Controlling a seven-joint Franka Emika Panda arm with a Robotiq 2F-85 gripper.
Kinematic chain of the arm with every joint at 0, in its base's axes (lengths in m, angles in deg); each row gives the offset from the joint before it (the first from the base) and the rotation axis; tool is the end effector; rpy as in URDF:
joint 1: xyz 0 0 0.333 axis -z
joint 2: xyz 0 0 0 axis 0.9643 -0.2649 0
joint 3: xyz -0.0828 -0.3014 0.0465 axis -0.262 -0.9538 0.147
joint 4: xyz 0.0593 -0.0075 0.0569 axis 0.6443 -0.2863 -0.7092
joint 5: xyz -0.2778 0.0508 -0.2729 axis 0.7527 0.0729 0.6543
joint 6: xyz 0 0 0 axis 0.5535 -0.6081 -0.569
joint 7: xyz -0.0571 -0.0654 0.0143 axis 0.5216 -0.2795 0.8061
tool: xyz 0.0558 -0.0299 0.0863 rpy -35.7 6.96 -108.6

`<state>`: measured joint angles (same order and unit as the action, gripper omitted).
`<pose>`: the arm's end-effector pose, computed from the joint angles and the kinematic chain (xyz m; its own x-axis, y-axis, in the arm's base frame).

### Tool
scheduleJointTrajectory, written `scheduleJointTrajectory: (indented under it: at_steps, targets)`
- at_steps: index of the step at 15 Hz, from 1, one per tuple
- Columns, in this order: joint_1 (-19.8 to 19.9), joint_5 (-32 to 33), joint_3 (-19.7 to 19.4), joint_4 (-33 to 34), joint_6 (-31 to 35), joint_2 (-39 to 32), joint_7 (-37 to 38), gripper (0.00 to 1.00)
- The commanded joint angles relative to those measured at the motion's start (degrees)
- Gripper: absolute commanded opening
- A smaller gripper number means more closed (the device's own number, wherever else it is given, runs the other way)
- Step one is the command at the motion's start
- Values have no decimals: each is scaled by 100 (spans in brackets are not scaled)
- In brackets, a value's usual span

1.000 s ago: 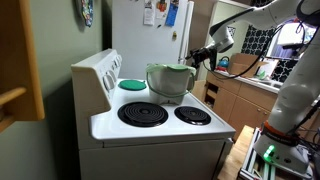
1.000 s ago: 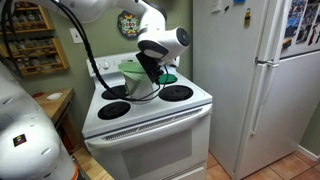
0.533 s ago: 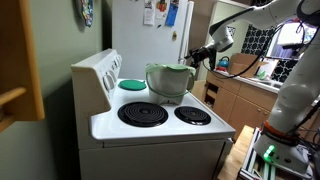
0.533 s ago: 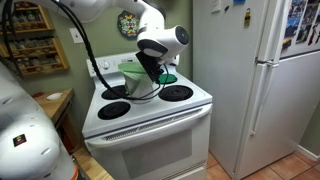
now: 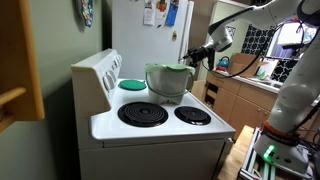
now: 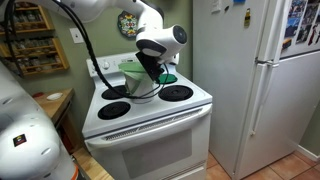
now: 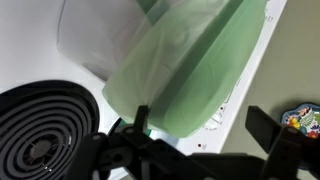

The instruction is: Open the bin

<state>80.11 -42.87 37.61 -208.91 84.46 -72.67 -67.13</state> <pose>0.4958 -0.0579 0.4526 0.9524 -0.1945 0.2349 0.0895 -0.5581 -0.8249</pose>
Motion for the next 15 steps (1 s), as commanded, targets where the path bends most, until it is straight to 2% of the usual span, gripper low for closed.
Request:
scheduleJointTrajectory:
  at_steps: [1,9,15]
  targets:
    - [3,-199,40,18,0,57,-83,100]
    - [11,-225,23,89,-196,277,-198,100]
    - [59,192,37,175,-420,789,-13,100]
